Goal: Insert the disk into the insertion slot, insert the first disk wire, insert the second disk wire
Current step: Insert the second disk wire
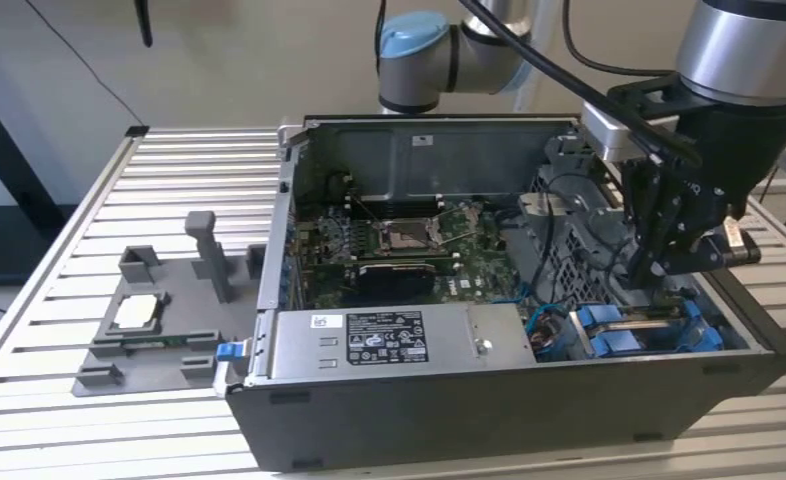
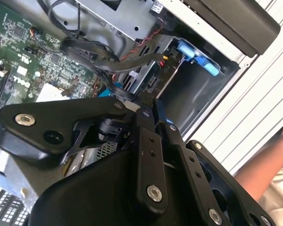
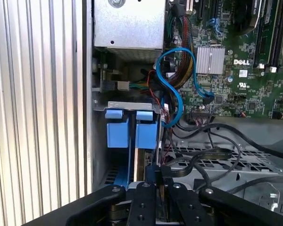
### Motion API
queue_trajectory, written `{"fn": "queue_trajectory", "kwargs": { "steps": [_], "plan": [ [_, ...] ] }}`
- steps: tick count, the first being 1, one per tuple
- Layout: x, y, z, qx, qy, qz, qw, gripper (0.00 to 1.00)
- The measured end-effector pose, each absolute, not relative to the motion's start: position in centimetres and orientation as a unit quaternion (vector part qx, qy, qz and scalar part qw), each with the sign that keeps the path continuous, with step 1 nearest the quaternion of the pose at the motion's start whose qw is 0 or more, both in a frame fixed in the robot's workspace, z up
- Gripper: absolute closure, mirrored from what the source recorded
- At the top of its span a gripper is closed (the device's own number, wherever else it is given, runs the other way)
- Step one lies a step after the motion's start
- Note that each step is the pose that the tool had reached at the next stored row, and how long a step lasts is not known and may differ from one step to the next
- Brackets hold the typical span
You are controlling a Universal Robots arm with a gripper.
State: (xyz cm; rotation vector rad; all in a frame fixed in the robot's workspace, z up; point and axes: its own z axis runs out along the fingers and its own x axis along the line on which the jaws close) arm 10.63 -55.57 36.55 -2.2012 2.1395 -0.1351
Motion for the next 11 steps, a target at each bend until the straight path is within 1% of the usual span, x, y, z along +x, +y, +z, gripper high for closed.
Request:
{"fn": "queue_trajectory", "kwargs": {
  "steps": [7, 11],
  "plan": [
    [10.6, -56.6, 36.1, -0.718, 0.693, -0.045, 0.044, 0.84],
    [10.6, -56.7, 35.8, -0.718, 0.692, -0.049, 0.055, 0.84]
  ]
}}
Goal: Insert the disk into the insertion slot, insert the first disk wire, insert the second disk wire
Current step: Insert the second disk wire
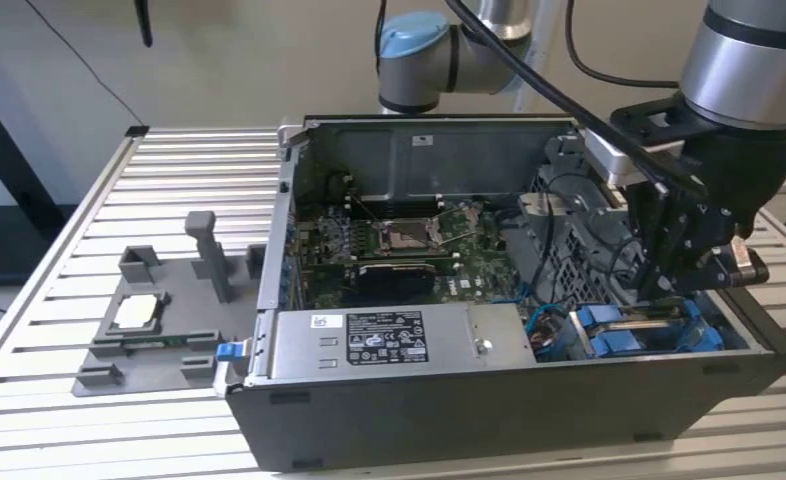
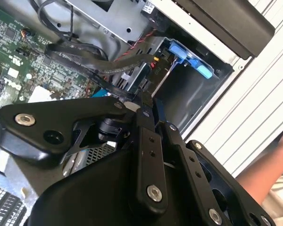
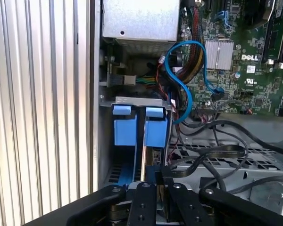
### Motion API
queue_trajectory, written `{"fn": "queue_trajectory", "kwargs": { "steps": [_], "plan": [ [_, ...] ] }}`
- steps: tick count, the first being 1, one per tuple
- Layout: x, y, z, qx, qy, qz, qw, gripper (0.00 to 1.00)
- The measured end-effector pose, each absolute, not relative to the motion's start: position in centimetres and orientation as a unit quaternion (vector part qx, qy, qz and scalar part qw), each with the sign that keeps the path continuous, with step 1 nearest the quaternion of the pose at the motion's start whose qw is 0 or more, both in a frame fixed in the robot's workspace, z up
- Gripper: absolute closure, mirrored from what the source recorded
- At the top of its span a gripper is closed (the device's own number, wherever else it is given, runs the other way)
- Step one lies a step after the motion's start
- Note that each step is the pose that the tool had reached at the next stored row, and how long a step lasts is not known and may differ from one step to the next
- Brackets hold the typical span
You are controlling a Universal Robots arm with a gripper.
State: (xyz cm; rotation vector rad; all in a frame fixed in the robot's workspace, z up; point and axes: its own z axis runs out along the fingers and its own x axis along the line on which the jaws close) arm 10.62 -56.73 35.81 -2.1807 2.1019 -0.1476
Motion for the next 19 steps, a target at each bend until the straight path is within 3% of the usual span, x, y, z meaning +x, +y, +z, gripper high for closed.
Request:
{"fn": "queue_trajectory", "kwargs": {
  "steps": [2, 19],
  "plan": [
    [10.63, -56.73, 35.67, -0.718, 0.692, -0.049, 0.059, 0.84],
    [10.84, -56.74, 35.12, -0.706, 0.704, -0.050, 0.058, 0.84]
  ]
}}
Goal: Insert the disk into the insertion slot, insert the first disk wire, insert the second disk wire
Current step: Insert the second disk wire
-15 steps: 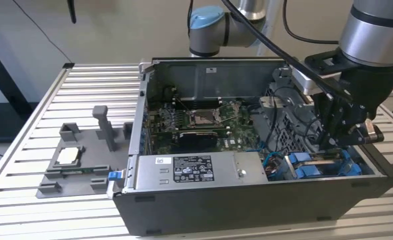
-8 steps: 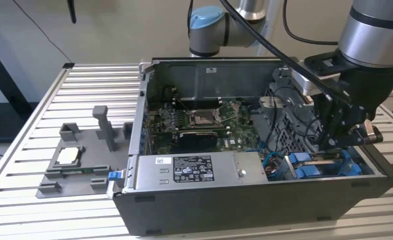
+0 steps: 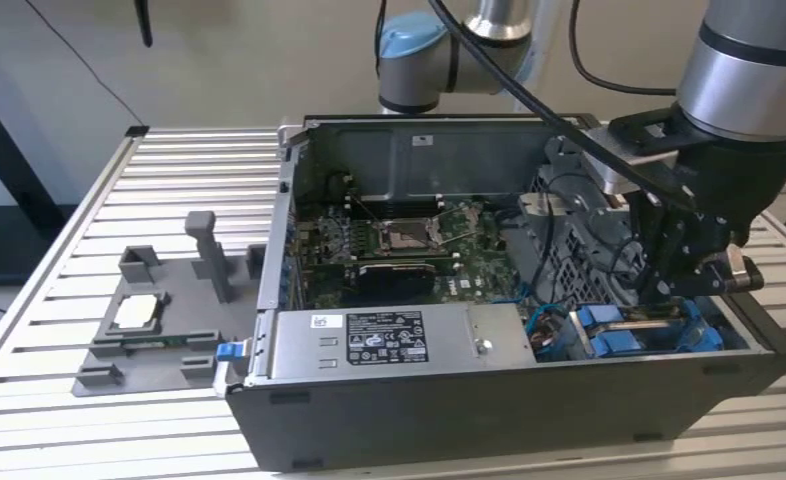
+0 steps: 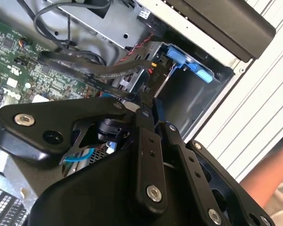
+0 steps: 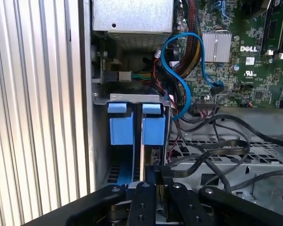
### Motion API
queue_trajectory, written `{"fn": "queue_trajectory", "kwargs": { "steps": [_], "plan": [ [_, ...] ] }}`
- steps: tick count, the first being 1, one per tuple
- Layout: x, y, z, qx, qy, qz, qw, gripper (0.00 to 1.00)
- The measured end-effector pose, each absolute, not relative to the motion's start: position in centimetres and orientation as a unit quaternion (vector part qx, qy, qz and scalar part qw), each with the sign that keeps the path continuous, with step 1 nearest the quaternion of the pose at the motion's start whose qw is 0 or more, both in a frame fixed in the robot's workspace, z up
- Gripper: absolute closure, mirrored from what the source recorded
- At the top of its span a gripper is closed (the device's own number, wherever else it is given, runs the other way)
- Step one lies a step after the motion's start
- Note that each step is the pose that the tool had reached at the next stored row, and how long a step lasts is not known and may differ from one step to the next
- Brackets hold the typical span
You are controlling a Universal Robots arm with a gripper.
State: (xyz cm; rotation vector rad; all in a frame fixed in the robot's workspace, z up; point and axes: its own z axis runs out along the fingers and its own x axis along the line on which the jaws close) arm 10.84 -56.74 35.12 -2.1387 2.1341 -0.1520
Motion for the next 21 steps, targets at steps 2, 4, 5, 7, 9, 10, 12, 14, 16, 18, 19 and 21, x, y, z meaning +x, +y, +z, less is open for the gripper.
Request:
{"fn": "queue_trajectory", "kwargs": {
  "steps": [2, 4, 5, 7, 9, 10, 12, 14, 16, 18, 19, 21],
  "plan": [
    [10.89, -56.74, 35.04, -0.706, 0.704, -0.050, 0.058, 0.84],
    [10.92, -56.74, 34.94, -0.706, 0.704, -0.050, 0.059, 0.84],
    [10.94, -56.74, 34.90, -0.706, 0.704, -0.049, 0.059, 0.84],
    [10.96, -56.74, 34.80, -0.706, 0.704, -0.048, 0.060, 0.84],
    [11.01, -56.74, 34.65, -0.706, 0.704, -0.047, 0.061, 0.84],
    [11.04, -56.74, 34.58, -0.705, 0.704, -0.047, 0.061, 0.84],
    [11.07, -56.74, 34.47, -0.705, 0.705, -0.046, 0.062, 0.84],
    [11.09, -56.74, 34.39, -0.705, 0.705, -0.044, 0.064, 0.84],
    [11.13, -56.74, 34.32, -0.705, 0.705, -0.041, 0.067, 0.84],
    [11.22, -56.74, 34.26, -0.705, 0.705, -0.039, 0.069, 0.84],
    [11.27, -56.73, 34.25, -0.705, 0.705, -0.039, 0.069, 0.84],
    [11.33, -56.74, 34.23, -0.705, 0.705, -0.039, 0.070, 0.84]
  ]
}}
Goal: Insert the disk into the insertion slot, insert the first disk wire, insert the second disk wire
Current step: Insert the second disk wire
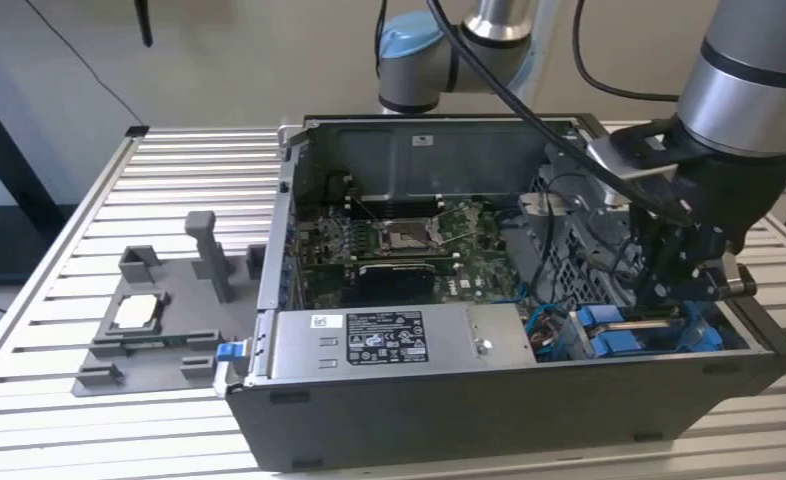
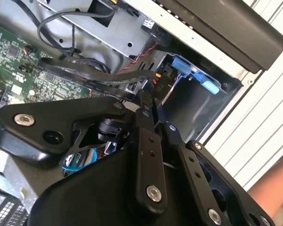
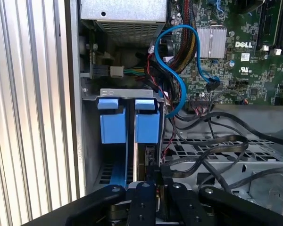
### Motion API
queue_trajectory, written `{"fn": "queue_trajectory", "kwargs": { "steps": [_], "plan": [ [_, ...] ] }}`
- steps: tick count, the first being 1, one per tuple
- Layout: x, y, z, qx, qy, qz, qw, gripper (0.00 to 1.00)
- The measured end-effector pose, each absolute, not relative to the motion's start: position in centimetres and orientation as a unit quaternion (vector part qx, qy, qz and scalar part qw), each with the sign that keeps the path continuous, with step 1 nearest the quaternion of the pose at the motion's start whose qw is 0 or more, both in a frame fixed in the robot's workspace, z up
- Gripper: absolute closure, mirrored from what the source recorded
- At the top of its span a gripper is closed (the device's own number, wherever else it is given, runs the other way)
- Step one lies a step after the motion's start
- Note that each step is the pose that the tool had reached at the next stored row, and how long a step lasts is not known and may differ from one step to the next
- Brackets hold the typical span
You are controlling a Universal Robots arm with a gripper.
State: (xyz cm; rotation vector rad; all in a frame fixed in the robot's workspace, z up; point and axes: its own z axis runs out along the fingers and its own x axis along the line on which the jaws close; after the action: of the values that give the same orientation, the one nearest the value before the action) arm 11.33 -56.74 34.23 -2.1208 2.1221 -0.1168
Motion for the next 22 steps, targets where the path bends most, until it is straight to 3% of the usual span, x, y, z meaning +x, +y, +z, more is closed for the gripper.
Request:
{"fn": "queue_trajectory", "kwargs": {
  "steps": [22],
  "plan": [
    [11.33, -56.75, 33.87, -0.700, 0.710, -0.042, 0.067, 0.84]
  ]
}}
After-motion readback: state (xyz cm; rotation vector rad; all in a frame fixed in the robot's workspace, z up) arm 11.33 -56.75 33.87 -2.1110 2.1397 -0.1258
